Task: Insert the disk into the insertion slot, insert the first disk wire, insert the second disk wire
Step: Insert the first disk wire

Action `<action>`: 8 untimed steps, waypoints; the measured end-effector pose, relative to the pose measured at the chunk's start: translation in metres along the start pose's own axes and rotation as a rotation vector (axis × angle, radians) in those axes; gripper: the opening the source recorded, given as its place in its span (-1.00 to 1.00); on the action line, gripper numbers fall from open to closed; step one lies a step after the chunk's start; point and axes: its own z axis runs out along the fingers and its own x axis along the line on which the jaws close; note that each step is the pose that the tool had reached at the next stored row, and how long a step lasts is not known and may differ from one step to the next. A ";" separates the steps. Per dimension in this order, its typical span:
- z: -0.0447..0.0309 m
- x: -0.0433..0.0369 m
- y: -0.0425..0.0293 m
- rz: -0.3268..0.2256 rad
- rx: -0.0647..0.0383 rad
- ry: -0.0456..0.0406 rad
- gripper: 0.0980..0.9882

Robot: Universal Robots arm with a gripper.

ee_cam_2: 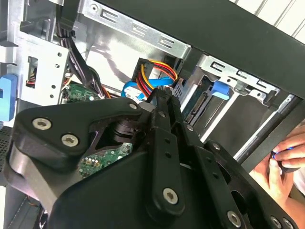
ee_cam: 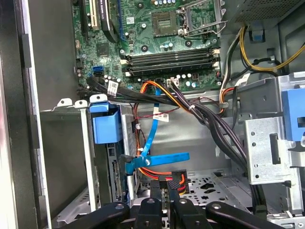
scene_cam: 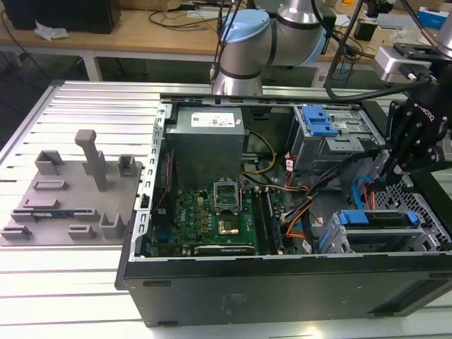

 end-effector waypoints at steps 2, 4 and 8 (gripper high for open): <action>0.0000 0.0000 0.0000 0.000 0.000 -0.0003 -0.85; 0.0000 0.0000 0.0000 0.000 0.000 -0.0003 -0.85; -0.0001 0.0002 0.0000 0.000 0.000 -0.0003 -0.85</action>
